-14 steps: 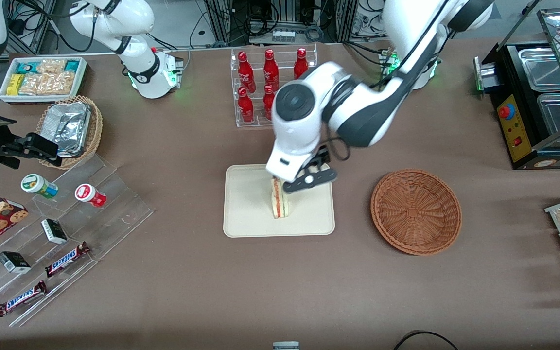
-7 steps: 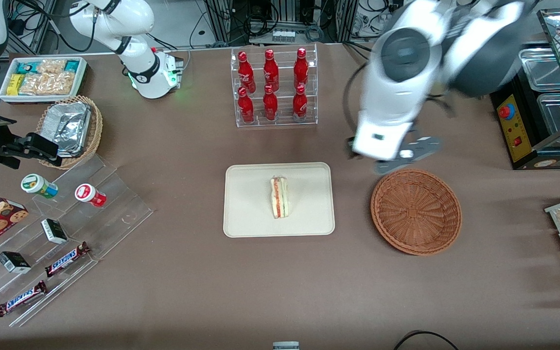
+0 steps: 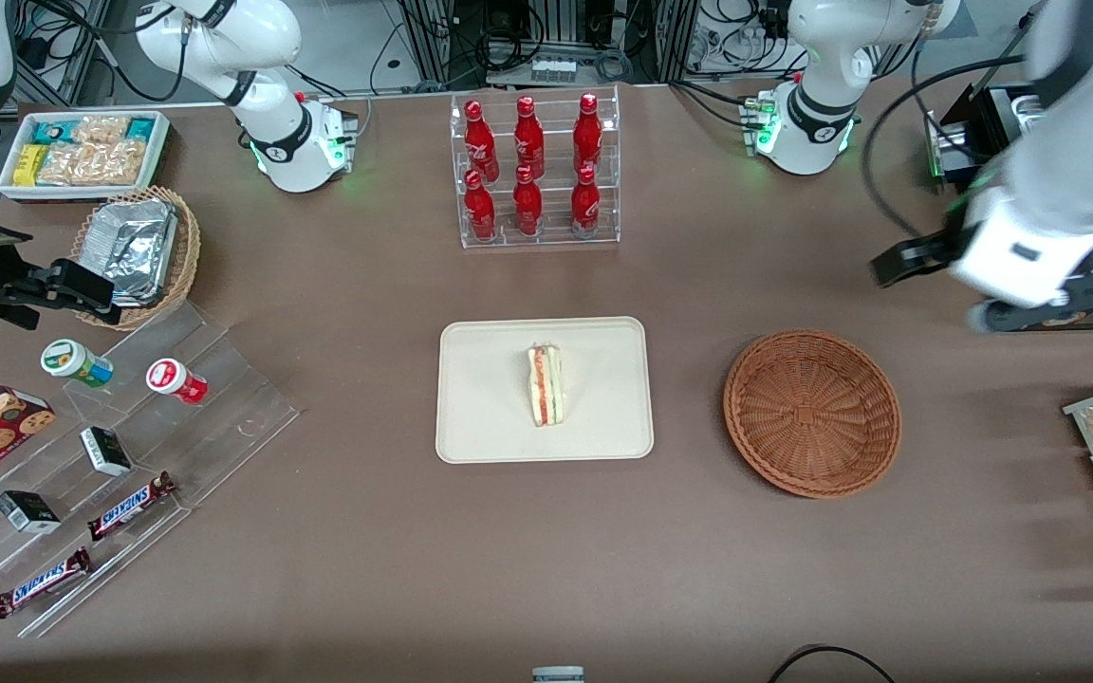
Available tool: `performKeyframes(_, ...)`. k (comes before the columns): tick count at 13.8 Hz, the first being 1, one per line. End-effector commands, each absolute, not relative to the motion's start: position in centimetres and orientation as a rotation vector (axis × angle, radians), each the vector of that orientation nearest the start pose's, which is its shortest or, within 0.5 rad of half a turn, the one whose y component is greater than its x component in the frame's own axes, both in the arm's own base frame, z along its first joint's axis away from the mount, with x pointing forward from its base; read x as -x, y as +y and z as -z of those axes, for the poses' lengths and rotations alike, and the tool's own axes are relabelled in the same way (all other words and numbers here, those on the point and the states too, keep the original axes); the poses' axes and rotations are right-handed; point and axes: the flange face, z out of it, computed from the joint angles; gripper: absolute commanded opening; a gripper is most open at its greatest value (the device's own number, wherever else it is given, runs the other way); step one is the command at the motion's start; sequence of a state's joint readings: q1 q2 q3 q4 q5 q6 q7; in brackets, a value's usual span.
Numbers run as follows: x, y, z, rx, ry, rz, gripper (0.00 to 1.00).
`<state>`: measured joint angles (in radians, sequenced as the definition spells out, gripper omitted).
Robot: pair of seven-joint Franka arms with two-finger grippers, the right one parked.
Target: Place sandwich from basket to tray
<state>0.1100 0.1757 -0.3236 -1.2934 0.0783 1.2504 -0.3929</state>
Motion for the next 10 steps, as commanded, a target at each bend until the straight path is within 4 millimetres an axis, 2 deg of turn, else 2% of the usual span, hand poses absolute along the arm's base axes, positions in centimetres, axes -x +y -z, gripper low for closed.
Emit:
performKeyframes(1,-54.8,-4.4,-64.9,3.103,-0.221,-0.313,0.99)
performKeyframes(2,-54.4,-2.8,-65.7,3.135,-0.174,-0.302,0.99)
performKeyframes(4,-53.4,0.2,-65.9,3.154,-0.022,-0.308,0.99)
performKeyframes(6,-52.4,2.8,-66.3,3.164,0.019,-0.275,0.99)
performKeyframes(7,-52.3,3.7,-66.2,3.167,-0.004,-0.252,0.99)
performKeyframes(8,-52.5,3.9,-65.2,3.158,-0.010,-0.262,0.99)
performKeyframes(10,-51.8,4.1,-64.3,3.158,-0.016,-0.224,0.99)
